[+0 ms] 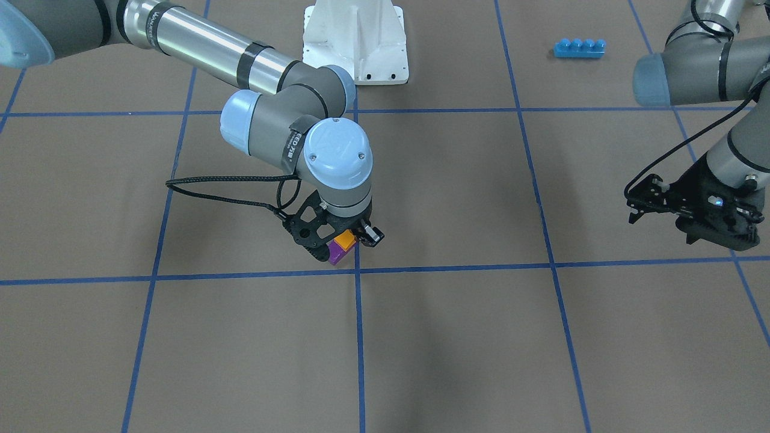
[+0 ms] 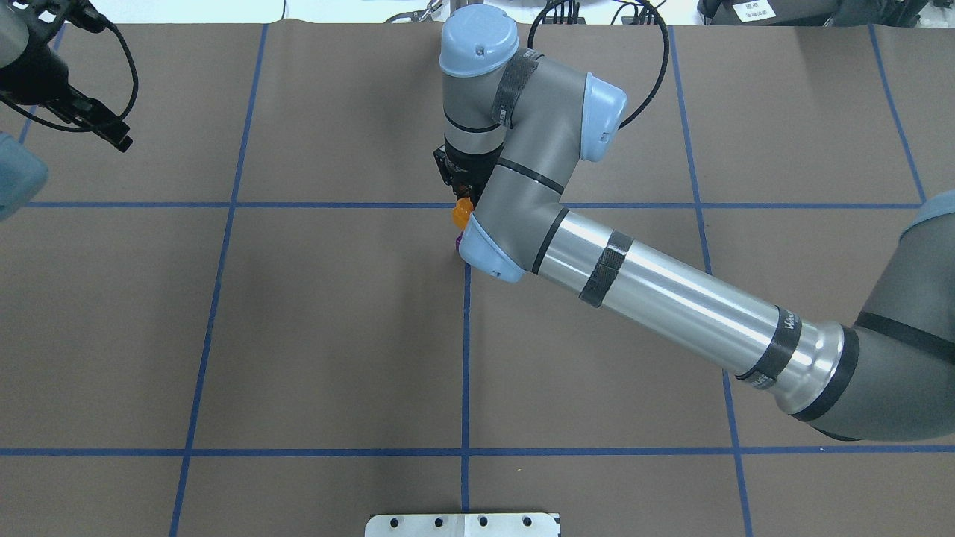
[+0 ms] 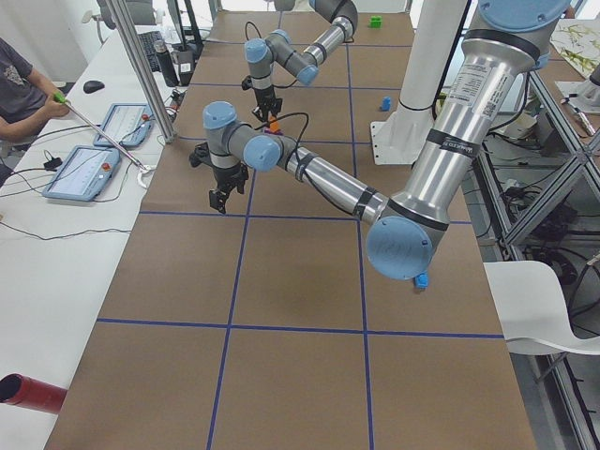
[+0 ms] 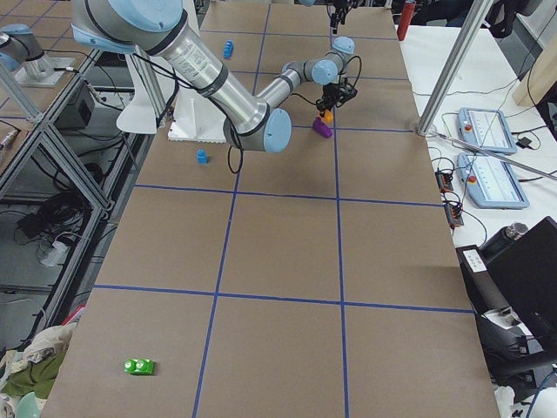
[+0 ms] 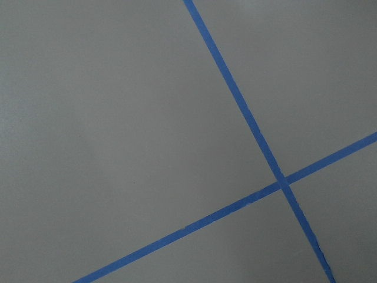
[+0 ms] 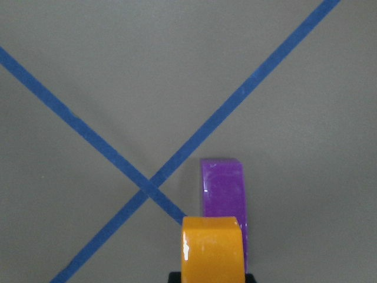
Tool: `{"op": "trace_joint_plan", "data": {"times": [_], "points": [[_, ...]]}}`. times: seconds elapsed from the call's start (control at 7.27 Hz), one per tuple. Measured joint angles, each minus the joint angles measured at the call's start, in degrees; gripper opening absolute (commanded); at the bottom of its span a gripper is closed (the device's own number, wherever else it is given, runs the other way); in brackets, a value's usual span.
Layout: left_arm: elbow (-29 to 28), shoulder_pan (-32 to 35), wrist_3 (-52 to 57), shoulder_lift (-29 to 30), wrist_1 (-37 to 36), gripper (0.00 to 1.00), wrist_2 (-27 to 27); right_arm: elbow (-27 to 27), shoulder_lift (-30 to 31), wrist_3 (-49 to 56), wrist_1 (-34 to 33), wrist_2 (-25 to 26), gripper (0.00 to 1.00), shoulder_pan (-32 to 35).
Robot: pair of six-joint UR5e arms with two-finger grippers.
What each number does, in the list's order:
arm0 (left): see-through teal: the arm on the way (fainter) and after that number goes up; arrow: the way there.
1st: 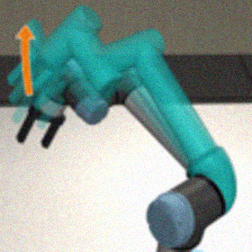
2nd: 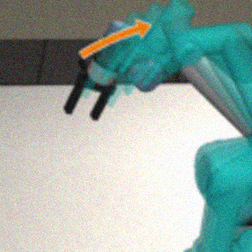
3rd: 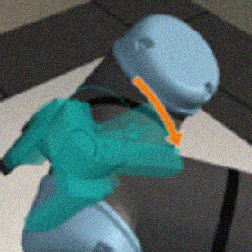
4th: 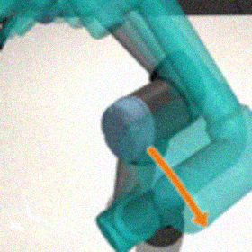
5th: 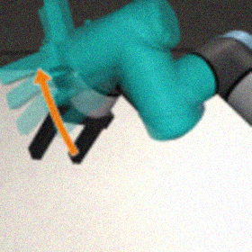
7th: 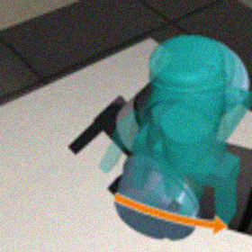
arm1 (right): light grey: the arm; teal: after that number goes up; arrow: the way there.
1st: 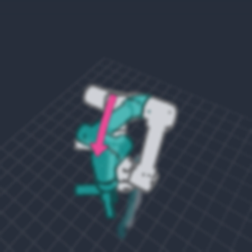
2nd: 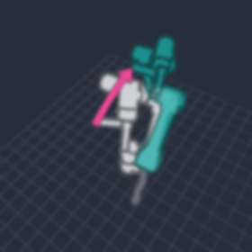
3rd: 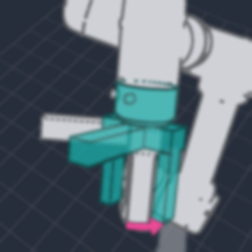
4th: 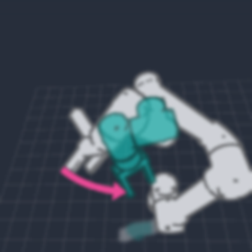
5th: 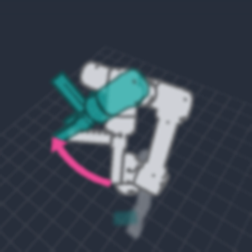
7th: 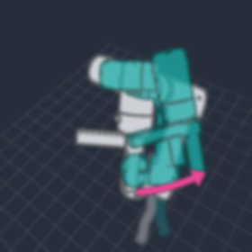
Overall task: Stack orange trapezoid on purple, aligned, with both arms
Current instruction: 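Align and lower the orange block onto the purple block with the right gripper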
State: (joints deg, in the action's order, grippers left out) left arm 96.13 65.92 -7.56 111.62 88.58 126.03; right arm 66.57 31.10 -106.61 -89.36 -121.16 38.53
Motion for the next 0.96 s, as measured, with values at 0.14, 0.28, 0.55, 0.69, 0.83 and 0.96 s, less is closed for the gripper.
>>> {"op": "trace_joint_plan", "data": {"times": [0.14, 0.28, 0.55, 0.69, 0.83, 0.96], "points": [[-0.06, 0.0, 0.0, 0.03, 0.03, 1.0, 0.0, 0.37, 0.2, 0.0, -0.31, -0.14, 0.0, 0.06], [-0.15, -0.03, 0.0, 0.06, 0.07, 1.0, 0.0, 0.83, 0.27, 0.0, -0.82, -0.56, 0.0, 0.13], [-0.4, -0.07, 0.0, 0.07, 0.4, 1.0, -0.01, 1.64, 0.47, 0.0, -1.2, -1.27, 0.0, 0.13], [-0.51, -0.08, 0.0, 0.04, 0.68, 1.0, -0.05, 1.69, 0.66, -0.02, -1.24, -1.33, 0.0, 0.1], [-0.55, -0.09, 0.0, 0.01, 0.81, 1.0, -0.07, 1.7, 0.93, -0.06, -1.23, -1.35, 0.0, 0.04], [-0.57, -0.09, 0.0, -0.02, 0.86, 1.0, -0.08, 1.72, 1.19, -0.08, -1.18, -1.35, 0.0, -0.03]]}}
